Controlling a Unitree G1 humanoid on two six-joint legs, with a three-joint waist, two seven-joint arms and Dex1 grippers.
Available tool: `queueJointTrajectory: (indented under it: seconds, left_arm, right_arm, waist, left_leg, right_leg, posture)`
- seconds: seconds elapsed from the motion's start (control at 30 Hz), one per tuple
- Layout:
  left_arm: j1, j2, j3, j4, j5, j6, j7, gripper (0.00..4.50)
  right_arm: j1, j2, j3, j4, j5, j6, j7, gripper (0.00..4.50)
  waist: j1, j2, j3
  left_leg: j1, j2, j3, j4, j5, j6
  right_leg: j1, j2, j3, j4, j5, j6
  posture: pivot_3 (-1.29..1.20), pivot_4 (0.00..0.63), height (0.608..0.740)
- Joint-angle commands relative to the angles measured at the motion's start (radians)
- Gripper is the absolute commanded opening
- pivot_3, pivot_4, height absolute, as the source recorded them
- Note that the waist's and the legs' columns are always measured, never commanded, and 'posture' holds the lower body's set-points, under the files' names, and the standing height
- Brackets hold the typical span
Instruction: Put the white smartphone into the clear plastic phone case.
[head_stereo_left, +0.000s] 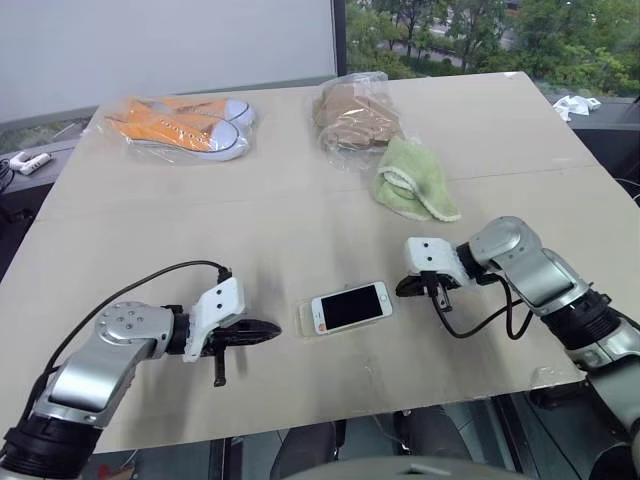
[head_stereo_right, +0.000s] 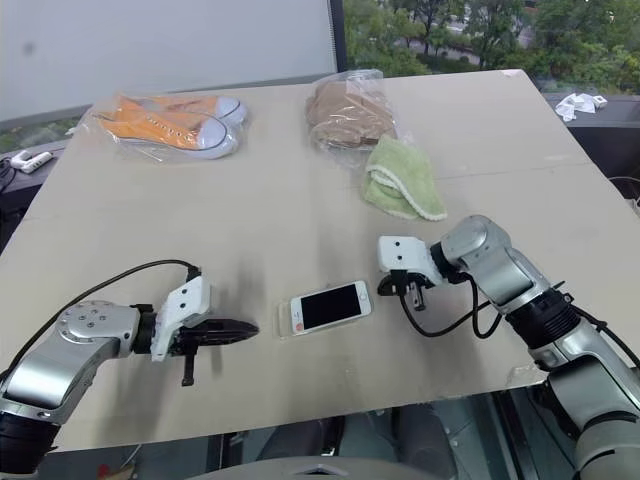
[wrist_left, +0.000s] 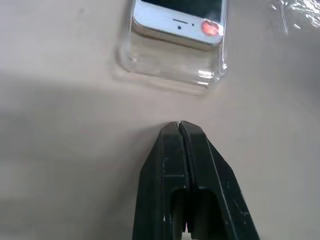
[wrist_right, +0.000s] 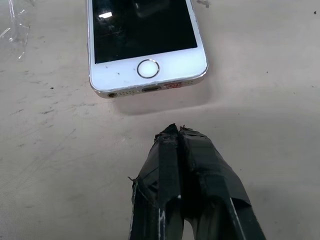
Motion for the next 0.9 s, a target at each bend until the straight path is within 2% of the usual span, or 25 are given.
queueJointTrajectory:
  seconds: [0.03,0.4,0.9]
  left_arm:
    - [-0.022,-0.025,-0.039,0.066,0.051,-0.037,0.02,0.0]
    - [-0.077,-0.121,-0.097,0.093,0.05,-0.022,0.035,0.0]
    - [-0.151,-0.226,-0.157,0.111,0.074,0.003,0.058,0.0]
  right_arm:
    - [-0.013,0.01,0.003,-0.012,-0.002,-0.01,0.007,0.06]
    - [-0.004,0.014,0.006,-0.032,-0.014,0.009,0.009,0.06]
    - [-0.022,0.054,0.025,-0.039,-0.023,0.029,0.006,0.06]
  waist:
    - [0.003,0.001,0.0]
    - [0.043,0.003,0.0]
    - [0.052,0.003,-0.001]
  left_leg:
    - [0.001,0.0,0.0,0.0,0.0,0.0]
    - [0.003,-0.002,-0.002,0.003,0.0,0.0]
    - [0.003,-0.003,-0.002,0.005,0.0,0.0]
  right_leg:
    - [0.001,0.0,0.0,0.0,0.0,0.0]
    - [0.004,-0.002,-0.002,0.002,0.0,0.0]
    - [0.005,-0.002,-0.003,0.004,0.0,0.0]
  posture:
    - [0.0,0.15,0.74]
    - [0.0,0.15,0.74]
    - [0.0,0.15,0.74]
